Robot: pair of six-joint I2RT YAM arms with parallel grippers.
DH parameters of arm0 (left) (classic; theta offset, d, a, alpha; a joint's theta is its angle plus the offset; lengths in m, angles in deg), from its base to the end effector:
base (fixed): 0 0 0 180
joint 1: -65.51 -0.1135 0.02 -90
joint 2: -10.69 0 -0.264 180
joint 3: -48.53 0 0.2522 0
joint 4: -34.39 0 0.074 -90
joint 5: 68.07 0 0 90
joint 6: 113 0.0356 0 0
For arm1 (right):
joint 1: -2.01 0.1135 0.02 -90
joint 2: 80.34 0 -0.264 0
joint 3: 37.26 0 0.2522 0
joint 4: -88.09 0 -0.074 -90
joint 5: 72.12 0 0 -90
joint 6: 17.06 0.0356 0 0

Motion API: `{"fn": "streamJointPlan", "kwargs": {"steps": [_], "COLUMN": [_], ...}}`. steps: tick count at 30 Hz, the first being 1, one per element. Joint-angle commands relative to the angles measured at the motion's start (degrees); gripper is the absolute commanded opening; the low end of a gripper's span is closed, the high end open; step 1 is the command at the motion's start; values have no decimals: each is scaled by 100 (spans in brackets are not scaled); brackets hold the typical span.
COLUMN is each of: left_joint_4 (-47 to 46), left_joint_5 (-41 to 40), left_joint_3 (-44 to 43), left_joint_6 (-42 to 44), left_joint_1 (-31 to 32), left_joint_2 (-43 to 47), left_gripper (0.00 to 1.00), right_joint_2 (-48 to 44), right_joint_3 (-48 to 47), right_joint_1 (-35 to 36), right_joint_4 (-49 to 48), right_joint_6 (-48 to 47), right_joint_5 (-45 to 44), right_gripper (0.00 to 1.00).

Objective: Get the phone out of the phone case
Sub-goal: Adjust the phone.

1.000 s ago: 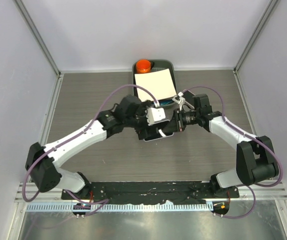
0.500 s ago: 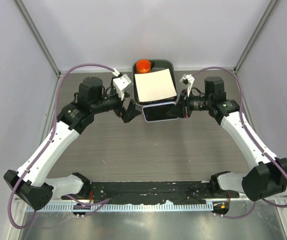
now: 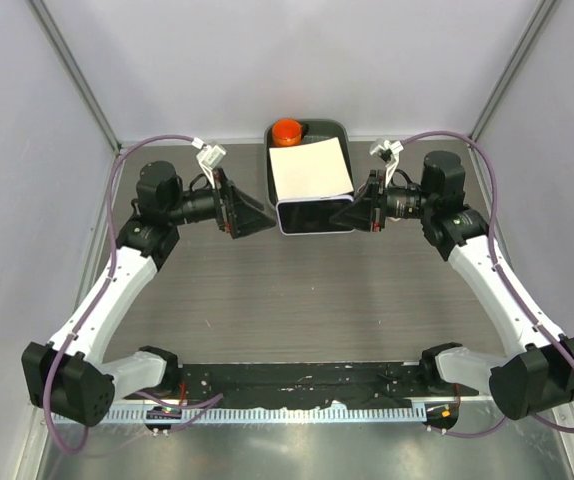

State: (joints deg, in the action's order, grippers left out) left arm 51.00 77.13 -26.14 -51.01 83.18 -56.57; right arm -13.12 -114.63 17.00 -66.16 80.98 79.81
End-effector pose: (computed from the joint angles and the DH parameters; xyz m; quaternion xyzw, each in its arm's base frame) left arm 0.2400 -0.1071 0.3744 0.2382 0.6992 -0.5481 0.3924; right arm 0.2367 0.0959 0.3769 -0.3519 0.6629 0.5051 0.4262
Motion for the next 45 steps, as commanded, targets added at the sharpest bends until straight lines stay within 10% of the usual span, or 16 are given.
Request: {"fn": "streamJointPlan", "kwargs": {"steps": [1,7,15,23,30,45], "left_joint_4": [-130,2421,-257,478,-2101,-567], "left_joint_5": [-569,-493,220,-906,1623,-193], "left_joint_3": [-253,-1792,-599,-633,-431,123], "left_joint_6": [-495,788,-1363,-1074,-3086,-697], "left_joint_1": [-9,-220,-844,-897,-1046,-370], "left_joint_2": [276,-471,-419,-366,-1095,240], "left_gripper": [100,100,100,100,100,100], "right_joint_2": [-87,-25,-297,-359,-201,352], "right_joint_3": [-264,-512,-371,-283,-371,51], "right_joint_1": [-4,-4,-4,-4,-4,84], "right_joint_4": [-1129,-724,-505,-391,-329,-2314], "right_joint_6": [770,471,199,-21,-179,1596], "right_joint_5": [302,91,-111,-217,-190,170], "right_gripper": [1,1,1,1,1,1]}}
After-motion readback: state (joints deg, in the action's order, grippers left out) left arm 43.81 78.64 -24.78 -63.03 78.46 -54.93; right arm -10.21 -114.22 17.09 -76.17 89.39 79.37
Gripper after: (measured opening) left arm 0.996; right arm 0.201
